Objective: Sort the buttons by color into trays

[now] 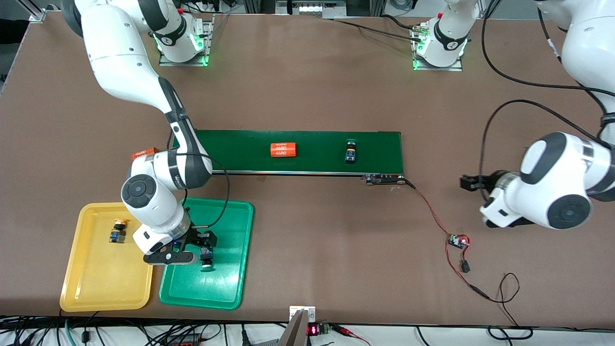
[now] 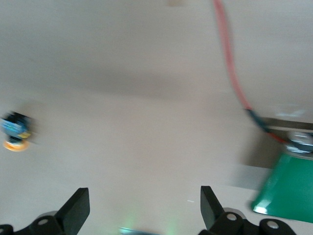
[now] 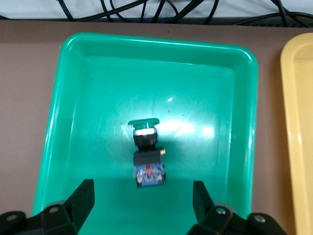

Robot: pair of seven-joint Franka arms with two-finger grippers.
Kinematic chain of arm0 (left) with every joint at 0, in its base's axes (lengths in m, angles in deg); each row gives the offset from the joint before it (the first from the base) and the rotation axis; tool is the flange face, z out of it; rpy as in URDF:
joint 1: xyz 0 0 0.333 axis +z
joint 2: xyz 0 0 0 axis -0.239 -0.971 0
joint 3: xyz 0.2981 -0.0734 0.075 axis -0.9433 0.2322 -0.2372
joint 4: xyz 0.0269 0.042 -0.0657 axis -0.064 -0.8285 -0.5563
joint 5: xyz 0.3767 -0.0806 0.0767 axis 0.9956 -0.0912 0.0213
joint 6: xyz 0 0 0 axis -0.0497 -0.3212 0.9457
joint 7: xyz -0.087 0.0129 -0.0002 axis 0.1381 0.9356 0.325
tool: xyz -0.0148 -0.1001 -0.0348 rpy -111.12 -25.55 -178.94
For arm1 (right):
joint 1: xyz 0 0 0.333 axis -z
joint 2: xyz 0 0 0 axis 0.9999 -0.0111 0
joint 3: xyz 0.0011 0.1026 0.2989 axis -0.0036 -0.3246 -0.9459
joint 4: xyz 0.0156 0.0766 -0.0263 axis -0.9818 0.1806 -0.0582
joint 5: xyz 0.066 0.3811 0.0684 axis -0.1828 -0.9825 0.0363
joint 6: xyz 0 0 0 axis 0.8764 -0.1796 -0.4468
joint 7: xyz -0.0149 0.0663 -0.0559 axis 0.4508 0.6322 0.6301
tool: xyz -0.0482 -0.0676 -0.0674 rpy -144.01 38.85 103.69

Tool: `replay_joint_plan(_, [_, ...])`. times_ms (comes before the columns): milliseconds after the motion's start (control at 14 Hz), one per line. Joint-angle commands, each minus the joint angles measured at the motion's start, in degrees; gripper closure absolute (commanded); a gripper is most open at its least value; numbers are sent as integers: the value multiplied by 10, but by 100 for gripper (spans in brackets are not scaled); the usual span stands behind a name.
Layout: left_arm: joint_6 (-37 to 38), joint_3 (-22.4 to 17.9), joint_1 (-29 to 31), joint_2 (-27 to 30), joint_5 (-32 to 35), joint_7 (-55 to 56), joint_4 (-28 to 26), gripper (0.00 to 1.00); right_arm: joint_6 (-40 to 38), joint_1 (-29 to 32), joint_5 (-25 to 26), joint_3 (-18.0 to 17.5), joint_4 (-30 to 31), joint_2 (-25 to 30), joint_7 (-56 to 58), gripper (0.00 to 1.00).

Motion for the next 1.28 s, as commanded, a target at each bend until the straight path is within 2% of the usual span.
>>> replay_joint_plan(0, [-9, -45, 29, 1, 17, -103, -1, 0, -49, -4, -2, -2, 51, 64, 3, 0])
replay_joint_plan(71, [-9, -56, 41, 0, 17, -120, -5, 0, -54, -6, -3, -2, 74, 84, 3, 0])
replay_joint_plan(214, [-34, -66, 89, 1, 34, -185, -45, 0, -65, -17, -5, -1, 125, 126, 1, 0])
replay_joint_plan(642, [-254, -49, 278, 54, 43, -217, -267, 0, -132, -50, -4, -2, 213, 212, -104, 0])
replay_joint_plan(785, [-320, -47, 308, 83, 66, -245, -324, 0, -132, -63, -5, -4, 229, 230, -132, 0])
replay_joint_plan(1070, [-347, -44, 344, 85, 72, -354, -353, 0, -124, -74, -5, -34, 257, 250, -201, 0])
replay_joint_plan(1213, [-375, -45, 346, 82, 74, -371, -365, 0, -121, -80, -4, -50, 259, 251, -216, 0])
